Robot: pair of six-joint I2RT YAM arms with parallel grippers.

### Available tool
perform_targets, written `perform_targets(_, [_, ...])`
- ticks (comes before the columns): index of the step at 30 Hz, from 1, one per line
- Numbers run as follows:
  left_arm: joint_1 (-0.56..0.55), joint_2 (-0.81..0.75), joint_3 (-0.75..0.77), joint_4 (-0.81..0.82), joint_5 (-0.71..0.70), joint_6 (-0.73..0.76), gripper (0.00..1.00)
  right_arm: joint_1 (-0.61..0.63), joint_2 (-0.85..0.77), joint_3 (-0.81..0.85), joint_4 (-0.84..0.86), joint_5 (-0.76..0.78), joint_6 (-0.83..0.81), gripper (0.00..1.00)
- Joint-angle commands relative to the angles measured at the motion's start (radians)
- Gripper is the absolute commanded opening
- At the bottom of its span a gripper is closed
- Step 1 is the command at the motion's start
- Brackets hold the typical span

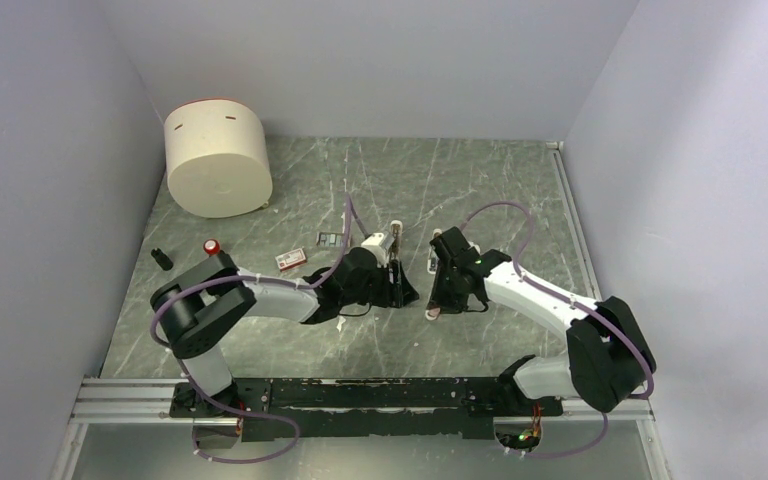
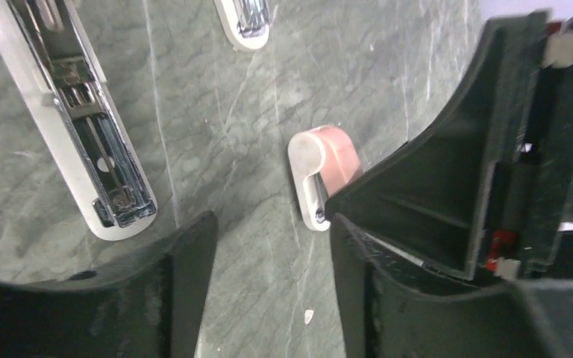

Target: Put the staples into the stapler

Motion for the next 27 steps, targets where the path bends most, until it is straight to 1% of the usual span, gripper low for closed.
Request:
perform_targets(1, [-0.003,0.039,0.041,0.070,0.090,-0.001,0.59,-0.042,-0.039,0.002,0.038,-0.064,0.011,0.17])
perform_targets(4, [-0.006,0.056,0.054,0.081,0.114,0.001,0.52,-0.072,-0.058,-0.018,0.052,-0.103,0.016,0.17])
perform_targets(7, [-0.008,0.080,0.063,0.115,0.150,-0.004,0.42,-0.116,-0.080,-0.037,0.070,-0.149,0.018,0.17])
perform_targets(10, [-0.011,0.114,0.066,0.170,0.205,-0.011,0.38,-0.156,-0.102,-0.053,0.085,-0.190,0.015,0.16])
perform_targets(13, [-0.011,0.144,0.073,0.200,0.232,-0.029,0.37,-0.188,-0.112,-0.058,0.087,-0.227,0.002,0.15])
perform_targets(21, [-0.012,0.190,0.111,0.190,0.250,-0.036,0.35,-0.236,-0.139,-0.079,0.108,-0.302,-0.004,0.15])
perform_targets(27, [-0.010,0.200,0.126,0.210,0.262,-0.051,0.37,-0.248,-0.150,-0.079,0.129,-0.344,-0.014,0.15])
